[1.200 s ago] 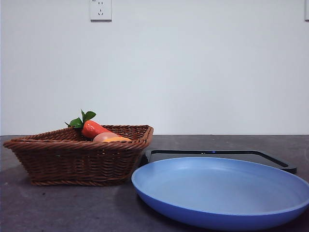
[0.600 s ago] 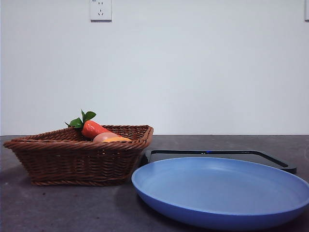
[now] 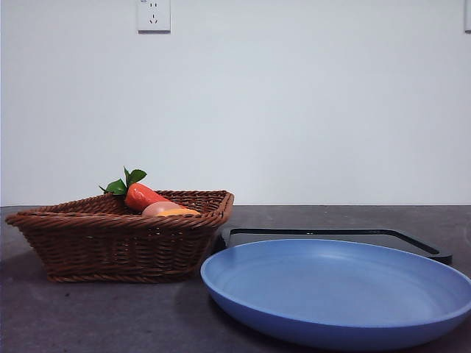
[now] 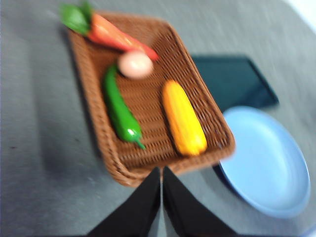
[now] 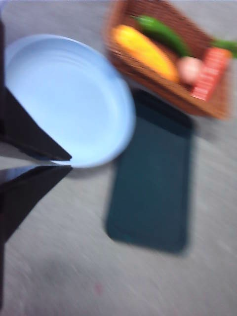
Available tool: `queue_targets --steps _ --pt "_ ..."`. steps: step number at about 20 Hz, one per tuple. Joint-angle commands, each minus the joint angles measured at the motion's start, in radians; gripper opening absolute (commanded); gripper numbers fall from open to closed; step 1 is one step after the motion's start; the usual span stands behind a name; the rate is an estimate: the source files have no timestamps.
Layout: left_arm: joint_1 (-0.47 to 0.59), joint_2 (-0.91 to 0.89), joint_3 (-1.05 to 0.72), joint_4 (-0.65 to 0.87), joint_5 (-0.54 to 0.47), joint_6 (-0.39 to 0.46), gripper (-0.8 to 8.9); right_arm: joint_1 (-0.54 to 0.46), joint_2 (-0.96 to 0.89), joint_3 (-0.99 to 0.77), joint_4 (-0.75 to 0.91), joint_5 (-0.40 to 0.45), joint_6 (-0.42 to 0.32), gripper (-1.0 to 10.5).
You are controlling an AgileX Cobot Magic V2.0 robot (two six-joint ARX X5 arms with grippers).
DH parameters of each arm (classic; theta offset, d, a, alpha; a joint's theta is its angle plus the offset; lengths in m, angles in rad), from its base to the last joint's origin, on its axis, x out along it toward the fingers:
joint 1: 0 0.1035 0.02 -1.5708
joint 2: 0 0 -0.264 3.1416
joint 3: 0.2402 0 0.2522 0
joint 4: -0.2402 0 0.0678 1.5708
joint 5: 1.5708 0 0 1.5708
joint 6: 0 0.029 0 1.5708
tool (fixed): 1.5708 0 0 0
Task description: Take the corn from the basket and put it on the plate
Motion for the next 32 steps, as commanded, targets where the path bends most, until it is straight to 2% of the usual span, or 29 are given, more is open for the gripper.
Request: queue_targets --steps 1,4,6,8,9,10,17,25,32 --pt "-0.047 0.041 0.016 -0.002 0.006 0.070 0.07 0.048 0.039 0.024 -0.011 -0.002 -0.048 0.0" --pt "-0.085 0.084 0.016 -0.001 0.006 0.070 0.08 0.082 0.075 0.024 -0.009 -0.003 -0.048 0.0" --pt "-0.090 0.100 0.016 0.002 0.006 0.066 0.59 0.086 0.090 0.024 -0.008 -0.003 -0.046 0.2" --pt "-0.090 0.108 0.016 0.011 0.006 0.062 2.37 0.086 0.100 0.024 -0.004 -0.003 -0.039 1.5" --pt "-0.090 0.109 0.016 0.014 0.006 0.062 3.34 0.086 0.106 0.024 0.001 -0.002 -0.032 2.5" --pt "-0.090 0.109 0.016 0.014 0.006 0.061 3.73 0.086 0.111 0.024 0.003 -0.002 -0.025 2.8" --pt "-0.091 0.109 0.016 0.023 0.006 0.058 3.79 0.095 0.275 0.025 0.074 -0.003 0.044 2.8" --pt "-0.091 0.109 0.016 0.030 0.006 0.047 3.78 0.187 0.642 0.025 0.212 -0.002 0.046 2.6" --pt "-0.091 0.109 0.016 0.030 0.006 0.047 3.78 0.199 0.811 0.027 0.272 -0.002 0.046 2.4"
